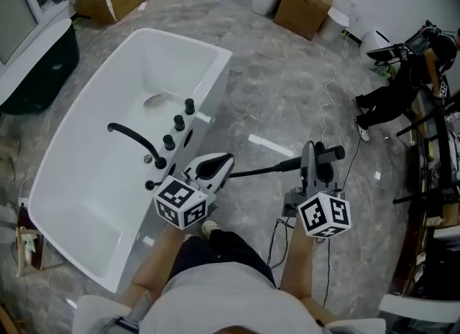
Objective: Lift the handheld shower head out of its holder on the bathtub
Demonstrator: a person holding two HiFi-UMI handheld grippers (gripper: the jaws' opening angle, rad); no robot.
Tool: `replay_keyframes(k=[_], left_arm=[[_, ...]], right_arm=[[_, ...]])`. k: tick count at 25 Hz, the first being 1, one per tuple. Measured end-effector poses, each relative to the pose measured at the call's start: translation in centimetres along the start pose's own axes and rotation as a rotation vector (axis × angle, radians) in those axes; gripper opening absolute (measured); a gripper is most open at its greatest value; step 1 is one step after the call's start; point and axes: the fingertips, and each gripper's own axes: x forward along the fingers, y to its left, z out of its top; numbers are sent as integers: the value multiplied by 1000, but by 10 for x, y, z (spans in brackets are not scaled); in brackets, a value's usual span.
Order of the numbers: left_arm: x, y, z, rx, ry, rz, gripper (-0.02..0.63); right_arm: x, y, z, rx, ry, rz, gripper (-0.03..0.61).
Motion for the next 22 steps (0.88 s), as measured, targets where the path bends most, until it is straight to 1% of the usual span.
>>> replay_keyframes(k=[8,22], left_arm=[[7,-8,-5,-5,5,-3,12],[-3,-7,-4,-3,3,22,12]], right_arm=[[-4,-2,-1,-23,4,13,120],[-3,10,-1,-62,15,48,120]])
